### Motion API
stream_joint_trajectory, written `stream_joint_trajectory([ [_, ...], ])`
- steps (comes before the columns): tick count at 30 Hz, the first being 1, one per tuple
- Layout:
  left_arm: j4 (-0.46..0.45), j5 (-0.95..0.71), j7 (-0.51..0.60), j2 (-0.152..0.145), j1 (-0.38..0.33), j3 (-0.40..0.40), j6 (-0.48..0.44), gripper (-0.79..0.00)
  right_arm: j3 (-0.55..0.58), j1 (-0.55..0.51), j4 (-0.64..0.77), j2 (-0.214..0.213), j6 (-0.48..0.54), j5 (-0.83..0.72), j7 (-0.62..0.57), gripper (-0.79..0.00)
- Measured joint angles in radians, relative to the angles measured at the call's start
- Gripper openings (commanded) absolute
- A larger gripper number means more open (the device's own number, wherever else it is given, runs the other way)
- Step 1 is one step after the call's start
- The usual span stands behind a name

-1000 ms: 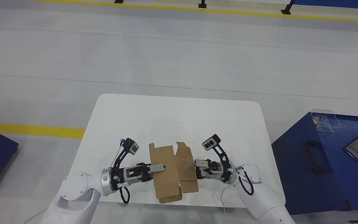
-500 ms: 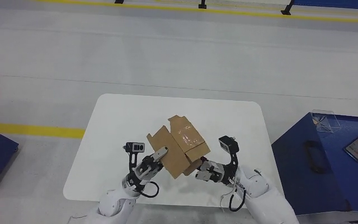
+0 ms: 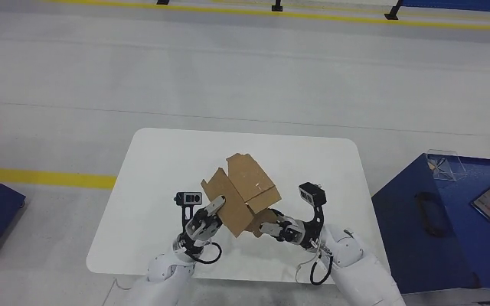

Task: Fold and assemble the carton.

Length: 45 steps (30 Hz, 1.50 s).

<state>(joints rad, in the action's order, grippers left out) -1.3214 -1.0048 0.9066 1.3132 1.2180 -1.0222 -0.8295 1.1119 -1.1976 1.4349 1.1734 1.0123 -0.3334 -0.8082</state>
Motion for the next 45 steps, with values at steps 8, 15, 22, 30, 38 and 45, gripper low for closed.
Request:
stream_joint_trajectory([
  [8,0.019,-0.037,0.026,0.008,-0.013,-0.021,0.005,-0.348,0.006,0.013,-0.025,0.016,0.0,0.006,0.0,-0.785],
  [15,0.053,-0.067,0.022,0.01,-0.006,-0.071,-0.021,0.0,-0.007,0.04,-0.055,0.019,0.0,-0.03,0.0,-0.785],
  [22,0.19,-0.13,0.031,-0.019,-0.006,-0.252,-0.004,0.0,0.036,0.055,-0.022,-0.024,-0.044,0.0,-0.043,-0.785],
  [30,0.222,-0.115,0.149,-0.046,-0.056,-0.372,0.109,0.0,0.067,0.031,0.112,-0.092,-0.209,0.158,-0.208,-0.785],
  [38,0.099,-0.147,0.275,-0.035,-0.049,-0.319,0.224,0.0,0.067,-0.001,0.219,-0.15,-0.265,0.357,-0.265,-0.785],
  [45,0.021,0.014,0.369,-0.038,-0.04,-0.256,0.321,0.0,0.079,-0.043,0.28,-0.182,-0.239,0.376,-0.239,-0.785],
])
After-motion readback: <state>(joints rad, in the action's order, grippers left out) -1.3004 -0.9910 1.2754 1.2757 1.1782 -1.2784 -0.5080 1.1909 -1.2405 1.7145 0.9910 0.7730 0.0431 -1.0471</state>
